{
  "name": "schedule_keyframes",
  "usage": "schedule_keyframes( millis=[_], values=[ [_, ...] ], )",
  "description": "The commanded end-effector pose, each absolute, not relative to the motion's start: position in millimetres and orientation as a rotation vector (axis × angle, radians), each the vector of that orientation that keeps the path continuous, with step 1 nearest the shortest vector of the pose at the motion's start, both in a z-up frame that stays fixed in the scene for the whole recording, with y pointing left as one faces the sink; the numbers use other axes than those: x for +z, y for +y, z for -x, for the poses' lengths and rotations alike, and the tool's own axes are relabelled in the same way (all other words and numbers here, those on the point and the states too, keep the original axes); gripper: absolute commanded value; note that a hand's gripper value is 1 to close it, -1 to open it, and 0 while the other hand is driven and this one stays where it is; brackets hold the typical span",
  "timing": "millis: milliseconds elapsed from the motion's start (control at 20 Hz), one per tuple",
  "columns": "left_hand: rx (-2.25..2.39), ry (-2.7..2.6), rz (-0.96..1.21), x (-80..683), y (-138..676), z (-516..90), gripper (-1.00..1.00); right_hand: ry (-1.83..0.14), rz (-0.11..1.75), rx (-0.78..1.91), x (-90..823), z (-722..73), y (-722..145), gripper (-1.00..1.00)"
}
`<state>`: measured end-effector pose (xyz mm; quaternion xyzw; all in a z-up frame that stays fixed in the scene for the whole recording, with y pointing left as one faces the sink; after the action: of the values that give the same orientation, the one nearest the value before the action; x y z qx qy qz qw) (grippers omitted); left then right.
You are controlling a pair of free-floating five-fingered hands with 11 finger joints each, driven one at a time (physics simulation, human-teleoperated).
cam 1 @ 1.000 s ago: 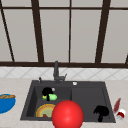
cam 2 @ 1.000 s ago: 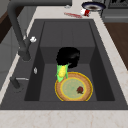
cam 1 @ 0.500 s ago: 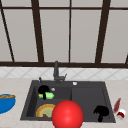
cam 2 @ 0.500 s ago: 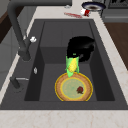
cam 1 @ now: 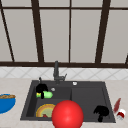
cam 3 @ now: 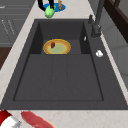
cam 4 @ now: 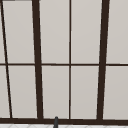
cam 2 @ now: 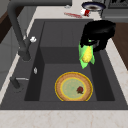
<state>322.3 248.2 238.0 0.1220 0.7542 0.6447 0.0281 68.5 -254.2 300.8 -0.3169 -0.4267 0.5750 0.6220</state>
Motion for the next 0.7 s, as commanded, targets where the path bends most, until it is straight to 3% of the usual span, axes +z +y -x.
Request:
schedule_keyframes(
  millis=[0, 650],
  values=[
    [2.022, 2.274, -0.338, 266, 250, -299, 1.00, -0.980, 0.728, 1.321, 301, -69, -254, 0.00],
    [2.011, 2.315, -0.380, 343, 294, -233, 1.00, -0.980, 0.728, 1.321, 301, -69, -254, 0.00]
  ],
)
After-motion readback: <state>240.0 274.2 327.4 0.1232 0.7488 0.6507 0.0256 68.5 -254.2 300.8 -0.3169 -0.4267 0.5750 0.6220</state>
